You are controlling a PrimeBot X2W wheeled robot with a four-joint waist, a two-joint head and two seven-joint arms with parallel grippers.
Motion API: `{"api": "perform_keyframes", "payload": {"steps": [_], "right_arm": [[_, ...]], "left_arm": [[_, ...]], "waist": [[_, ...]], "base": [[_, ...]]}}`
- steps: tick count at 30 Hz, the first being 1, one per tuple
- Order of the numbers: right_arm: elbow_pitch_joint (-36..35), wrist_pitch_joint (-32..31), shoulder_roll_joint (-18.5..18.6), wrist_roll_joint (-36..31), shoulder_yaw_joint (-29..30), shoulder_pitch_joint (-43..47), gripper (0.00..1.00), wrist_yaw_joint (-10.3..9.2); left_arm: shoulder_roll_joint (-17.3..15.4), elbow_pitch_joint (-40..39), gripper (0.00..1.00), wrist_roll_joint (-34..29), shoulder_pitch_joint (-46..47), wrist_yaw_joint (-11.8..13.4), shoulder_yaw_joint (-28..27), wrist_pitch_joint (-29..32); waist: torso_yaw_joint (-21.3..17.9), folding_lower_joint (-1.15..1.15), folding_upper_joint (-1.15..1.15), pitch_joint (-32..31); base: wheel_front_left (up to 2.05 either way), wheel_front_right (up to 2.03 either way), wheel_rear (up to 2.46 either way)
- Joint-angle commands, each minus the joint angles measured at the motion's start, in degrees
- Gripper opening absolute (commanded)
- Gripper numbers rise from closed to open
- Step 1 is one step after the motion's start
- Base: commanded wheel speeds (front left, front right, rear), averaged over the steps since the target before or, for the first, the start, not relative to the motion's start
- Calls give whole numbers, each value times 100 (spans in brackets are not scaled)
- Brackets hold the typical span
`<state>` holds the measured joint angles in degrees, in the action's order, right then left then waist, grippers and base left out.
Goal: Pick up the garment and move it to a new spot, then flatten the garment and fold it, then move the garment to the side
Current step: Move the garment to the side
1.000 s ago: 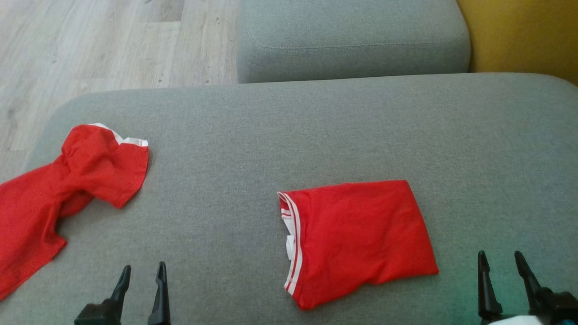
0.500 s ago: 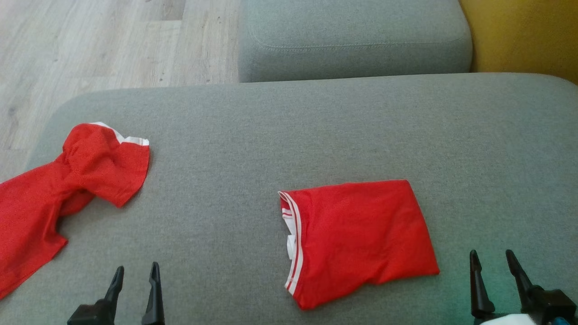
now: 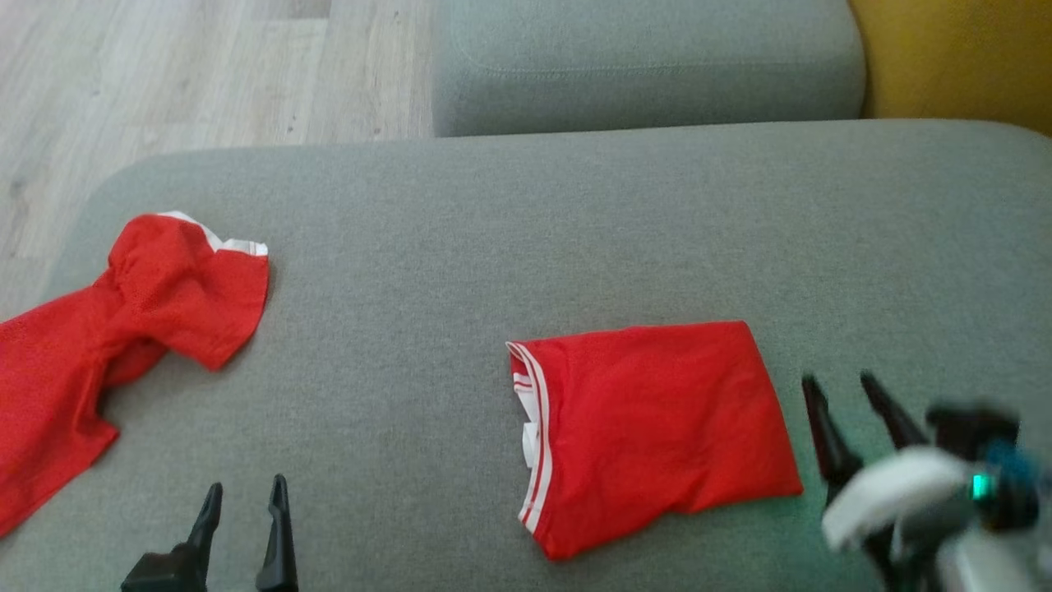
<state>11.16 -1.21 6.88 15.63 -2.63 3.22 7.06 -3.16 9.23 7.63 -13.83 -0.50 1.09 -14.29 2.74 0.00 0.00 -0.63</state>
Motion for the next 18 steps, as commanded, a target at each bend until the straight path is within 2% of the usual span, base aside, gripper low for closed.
{"api": "perform_keyframes", "payload": {"steps": [1,6,8,12,18], "right_arm": [[-211,-169,159,118,-99,-375,100,43],[-2,-2120,473,903,-232,-1086,100,43],[211,-2666,555,1074,-259,-1317,100,43],[753,-3166,609,1144,-290,-1657,100,43],[1582,-3459,517,1133,-318,-2046,100,43]], "left_arm": [[28,-209,100,-59,299,18,-199,-71],[28,-222,100,-72,398,20,-91,-71],[28,-206,100,-75,462,20,-31,-71],[28,-163,100,-72,585,42,59,-71],[28,-141,100,-65,665,75,142,-71]], "waist": [[6,0,0,24],[113,0,0,242],[184,0,0,313],[336,0,0,420],[463,0,0,502]], "base": [[0,0,0],[0,0,0],[0,0,0],[0,0,0],[0,0,0]]}}
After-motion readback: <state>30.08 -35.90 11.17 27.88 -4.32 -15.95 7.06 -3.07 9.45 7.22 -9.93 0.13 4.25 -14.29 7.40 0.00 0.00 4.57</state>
